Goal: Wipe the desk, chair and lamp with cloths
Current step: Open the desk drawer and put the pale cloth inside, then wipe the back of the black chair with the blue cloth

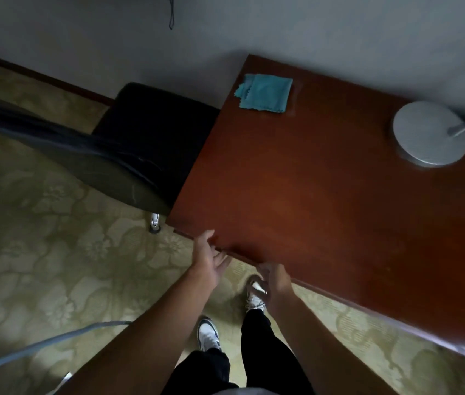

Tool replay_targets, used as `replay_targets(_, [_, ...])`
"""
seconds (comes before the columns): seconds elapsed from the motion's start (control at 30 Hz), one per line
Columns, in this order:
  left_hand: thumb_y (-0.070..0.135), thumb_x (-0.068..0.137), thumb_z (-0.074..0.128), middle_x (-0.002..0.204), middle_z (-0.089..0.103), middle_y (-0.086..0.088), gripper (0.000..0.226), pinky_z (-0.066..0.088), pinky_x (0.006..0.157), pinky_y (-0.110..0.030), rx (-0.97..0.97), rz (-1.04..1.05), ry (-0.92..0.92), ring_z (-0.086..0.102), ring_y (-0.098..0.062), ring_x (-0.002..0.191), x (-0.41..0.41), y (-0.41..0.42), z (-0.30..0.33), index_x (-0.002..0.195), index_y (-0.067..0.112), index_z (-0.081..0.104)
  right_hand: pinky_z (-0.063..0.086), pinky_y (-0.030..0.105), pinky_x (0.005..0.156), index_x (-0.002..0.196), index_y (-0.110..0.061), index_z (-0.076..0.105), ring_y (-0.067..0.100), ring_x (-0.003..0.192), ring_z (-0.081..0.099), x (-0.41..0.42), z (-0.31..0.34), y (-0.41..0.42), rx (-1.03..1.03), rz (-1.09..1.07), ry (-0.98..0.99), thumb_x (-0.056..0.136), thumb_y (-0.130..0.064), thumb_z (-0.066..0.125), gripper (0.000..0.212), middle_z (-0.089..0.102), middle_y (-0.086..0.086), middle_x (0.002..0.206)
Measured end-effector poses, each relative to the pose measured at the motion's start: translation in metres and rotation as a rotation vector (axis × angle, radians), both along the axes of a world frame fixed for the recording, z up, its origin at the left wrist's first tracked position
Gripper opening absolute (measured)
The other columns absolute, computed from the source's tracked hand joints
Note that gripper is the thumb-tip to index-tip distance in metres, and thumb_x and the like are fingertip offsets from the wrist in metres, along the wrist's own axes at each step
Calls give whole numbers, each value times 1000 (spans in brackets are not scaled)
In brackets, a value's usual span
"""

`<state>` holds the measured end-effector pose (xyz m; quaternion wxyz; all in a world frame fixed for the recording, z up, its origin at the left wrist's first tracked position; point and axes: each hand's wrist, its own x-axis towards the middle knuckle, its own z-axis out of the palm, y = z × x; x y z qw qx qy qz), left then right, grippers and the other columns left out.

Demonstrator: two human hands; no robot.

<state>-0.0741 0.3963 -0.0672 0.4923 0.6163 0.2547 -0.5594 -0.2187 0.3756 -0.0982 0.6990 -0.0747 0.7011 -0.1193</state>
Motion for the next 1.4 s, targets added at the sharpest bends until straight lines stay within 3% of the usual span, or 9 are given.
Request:
replay_targets(0.1, [32, 94, 58, 107, 60, -12, 46, 50, 67, -36, 159, -261, -96, 59, -28, 91, 11, -12, 13, 130, 3, 54, 49, 29, 56, 96, -9, 58, 23, 67, 56, 5, 10, -17, 46, 377, 46, 92, -17, 55, 10, 56, 7, 88])
replay_targets(0.2, [32, 97, 53, 111, 55, -14, 44, 47, 66, -35, 185, -472, -142, 55, -26, 82, 23, -46, 42, 131, 5, 51, 49, 28, 57, 85, -12, 60, 22, 63, 61, 22, 30, -65, -104, 566, 51, 94, -23, 53, 16, 68, 5, 84])
replay_targets(0.43, [26, 94, 57, 111, 69, -3, 20, 56, 87, -39, -54, -755, -728, 66, -21, 100, 37, -165, 94, 109, 19, 68, 54, 29, 63, 99, -21, 63, 20, 68, 65, 61, 94, -188, -455, 581, -18, 98, -13, 46, 19, 70, 4, 84])
replay_targets(0.57, [34, 92, 56, 112, 66, 6, 22, 44, 81, -28, -14, -932, -1002, 57, -14, 97, 56, -235, 92, 111, 30, 64, 49, 26, 56, 100, -23, 63, 18, 64, 59, 75, 100, -240, -518, 470, 60, 96, -7, 45, 24, 66, 4, 82])
replay_targets(0.8, [30, 94, 55, 129, 58, -12, 36, 46, 99, -40, -19, -1226, -1106, 54, -32, 120, 99, -357, 39, 127, 15, 52, 43, 26, 57, 126, -20, 59, 13, 62, 54, 84, 76, -298, -424, 387, 157, 95, -9, 55, 33, 61, 0, 82])
replay_targets(0.93, [26, 94, 58, 136, 46, -17, 46, 40, 102, -43, 72, -1179, -1216, 44, -33, 128, 120, -396, 10, 134, 9, 44, 45, 24, 57, 132, -23, 55, 7, 68, 55, 90, 59, -314, -384, 340, 172, 95, -11, 56, 39, 60, 0, 106])
replay_targets(1.03, [26, 92, 64, 138, 42, -19, 58, 42, 100, -43, 98, -1157, -1209, 43, -34, 129, 123, -412, -7, 140, 8, 36, 43, 24, 57, 128, -21, 60, 9, 65, 53, 94, 45, -317, -344, 311, 195, 95, -12, 58, 35, 62, -1, 91])
replay_targets(1.2, [23, 93, 62, 131, 56, -17, 46, 45, 96, -42, 32, -1219, -1146, 55, -36, 121, 96, -434, -13, 131, 7, 41, 48, 30, 72, 126, -23, 62, 11, 74, 57, 87, 35, -310, -332, 299, 252, 94, -13, 58, 34, 66, 0, 101])
replay_targets(1.4, [27, 89, 64, 126, 64, -10, 38, 48, 96, -35, -16, -1211, -969, 60, -32, 117, 64, -425, -4, 124, 14, 57, 47, 31, 62, 121, -23, 63, 15, 71, 61, 72, 45, -298, -372, 226, 333, 91, -17, 62, 31, 66, -2, 94])
